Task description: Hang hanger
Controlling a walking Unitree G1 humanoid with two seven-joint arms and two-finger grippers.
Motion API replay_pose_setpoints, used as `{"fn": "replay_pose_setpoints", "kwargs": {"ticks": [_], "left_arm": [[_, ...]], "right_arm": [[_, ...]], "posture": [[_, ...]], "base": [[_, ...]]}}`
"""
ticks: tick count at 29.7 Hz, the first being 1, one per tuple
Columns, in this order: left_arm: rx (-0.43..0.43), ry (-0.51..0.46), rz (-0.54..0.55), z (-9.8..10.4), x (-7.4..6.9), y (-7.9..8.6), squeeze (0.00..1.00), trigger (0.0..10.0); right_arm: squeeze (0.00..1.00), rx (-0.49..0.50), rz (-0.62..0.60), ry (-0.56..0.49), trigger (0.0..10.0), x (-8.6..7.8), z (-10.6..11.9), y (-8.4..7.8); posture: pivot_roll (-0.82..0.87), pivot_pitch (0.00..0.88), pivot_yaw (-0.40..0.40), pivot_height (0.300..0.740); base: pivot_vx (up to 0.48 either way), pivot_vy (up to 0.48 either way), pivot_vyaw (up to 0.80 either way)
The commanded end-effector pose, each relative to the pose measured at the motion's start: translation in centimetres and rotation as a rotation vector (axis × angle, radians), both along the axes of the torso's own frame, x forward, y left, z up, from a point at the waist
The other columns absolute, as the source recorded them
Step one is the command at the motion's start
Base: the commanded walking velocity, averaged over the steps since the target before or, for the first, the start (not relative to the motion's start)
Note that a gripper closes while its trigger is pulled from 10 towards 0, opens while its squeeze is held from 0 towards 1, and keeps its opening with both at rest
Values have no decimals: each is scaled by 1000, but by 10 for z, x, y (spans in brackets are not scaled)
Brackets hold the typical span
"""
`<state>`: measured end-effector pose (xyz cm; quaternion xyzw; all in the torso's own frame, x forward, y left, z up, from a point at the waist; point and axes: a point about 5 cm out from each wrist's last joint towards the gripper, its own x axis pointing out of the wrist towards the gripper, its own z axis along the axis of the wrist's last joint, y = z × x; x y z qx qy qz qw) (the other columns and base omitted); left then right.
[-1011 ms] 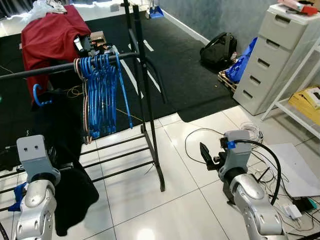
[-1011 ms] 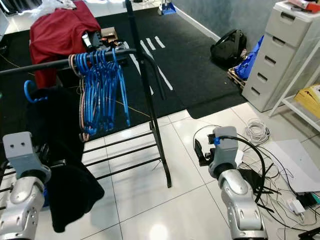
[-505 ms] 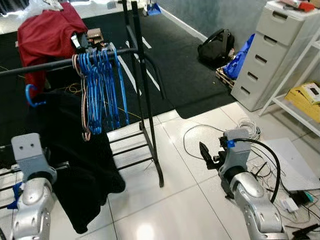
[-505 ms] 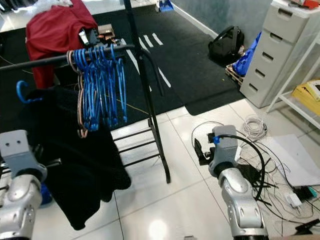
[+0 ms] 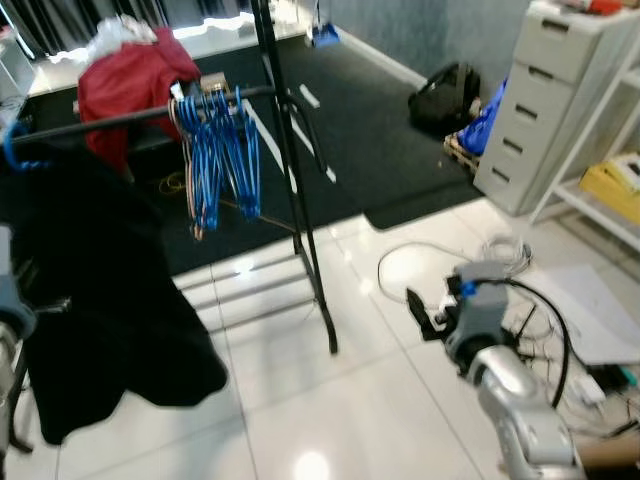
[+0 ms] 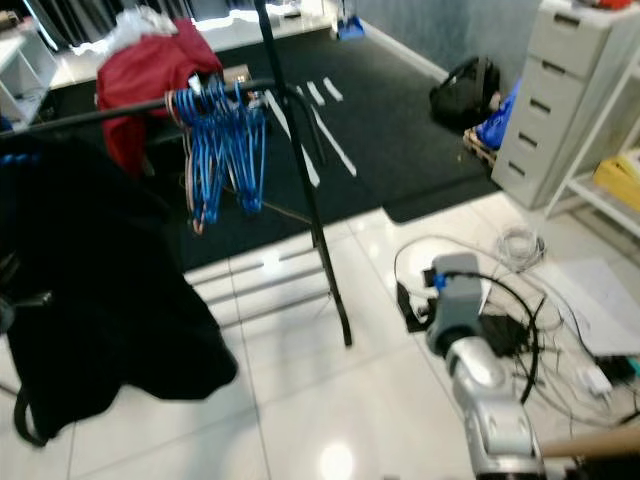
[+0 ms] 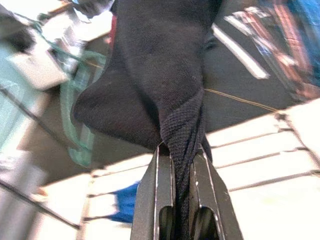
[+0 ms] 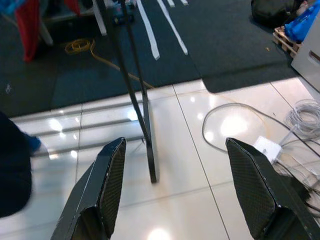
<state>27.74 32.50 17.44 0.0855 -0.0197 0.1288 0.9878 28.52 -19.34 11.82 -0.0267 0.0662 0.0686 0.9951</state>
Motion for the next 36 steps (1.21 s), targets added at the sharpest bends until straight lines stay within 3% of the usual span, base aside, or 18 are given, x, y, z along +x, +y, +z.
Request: {"fn": "replay_pose_setpoints", "kwargs": {"ticks": [1, 2, 4, 6, 7, 8, 9, 10, 11, 13, 14, 16, 17, 22, 26, 27, 31, 36], "left_arm": [[-62, 39, -67, -14, 1, -17, 0, 10000], [-62, 39, -67, -14, 1, -17, 0, 10000], [-144, 42, -156, -27, 5, -46, 0, 10000], [-144, 42, -156, -27, 5, -46, 0, 10000], [-181, 51, -196, -34, 6, -63, 0, 10000], [-181, 51, -196, -34, 6, -63, 0, 10000], [-211, 65, -256, -40, 7, -83, 0, 10000], [-211, 65, -256, -40, 7, -83, 0, 10000], [-247, 80, -329, -46, 7, -104, 0, 10000], [-247, 80, -329, -46, 7, -104, 0, 10000], [-273, 97, -400, -50, 6, -123, 0, 10000], [-273, 97, -400, -50, 6, -123, 0, 10000], [-284, 96, -453, -51, 7, -133, 0, 10000], [-263, 77, -503, -47, 11, -137, 0, 10000], [-221, 63, -605, -42, 13, -146, 0, 10000], [-194, 47, -685, -35, 12, -149, 0, 10000], [-156, 7, -834, -16, 10, -147, 0, 10000], [-168, -27, -954, 4, 6, -141, 0, 10000]], "right_arm": [[0, 25, 38, 14, 10000, 0, -4, 9], [0, 25, 38, 14, 10000, 0, -4, 9], [0, 23, 46, 16, 10000, 0, -4, 9], [0, 23, 46, 16, 10000, 0, -4, 9], [0, 23, 46, 19, 10000, -1, -5, 9], [0, 23, 46, 19, 10000, -1, -5, 9], [0, 21, 44, 18, 10000, -1, -5, 8], [0, 21, 44, 18, 10000, -1, -5, 8], [0, 9, 59, 15, 10000, -1, -5, 9], [0, 9, 59, 15, 10000, -1, -5, 9], [0, 0, 69, 14, 10000, -1, -5, 10], [0, 0, 69, 14, 10000, -1, -5, 10], [0, -6, 82, 13, 10000, -1, -5, 11], [0, -5, 98, 15, 10000, 1, -5, 13], [0, 6, 112, 15, 10000, 2, -4, 14], [0, 18, 123, 12, 10000, 2, -3, 15], [0, 59, 135, -6, 10000, 2, 1, 13], [0, 114, 126, -42, 10000, 3, 7, 8]], "posture": [[-117, 124, 60, 740], [-117, 124, 60, 740], [-118, 121, 60, 740], [-118, 121, 60, 740], [-117, 117, 61, 740], [-117, 117, 61, 740], [-116, 115, 62, 740], [-116, 115, 62, 740], [-117, 114, 64, 740], [-117, 114, 64, 740], [-116, 113, 63, 740], [-116, 113, 63, 740], [-114, 114, 62, 740], [-116, 117, 62, 740], [-126, 121, 62, 740], [-126, 121, 62, 740], [-130, 118, 61, 740], [-129, 117, 60, 740]], "base": [[0, 0, 0], [0, 0, 0], [0, 0, 0], [0, 0, 0], [0, 0, 0], [0, 0, 0], [0, 0, 0], [0, 0, 0], [0, 0, 0], [0, 0, 0], [0, 0, 731], [0, 0, 731], [0, 0, 731], [0, 0, 734], [0, 0, 738], [0, 0, 738], [0, 0, 730], [0, 0, 666]]}}
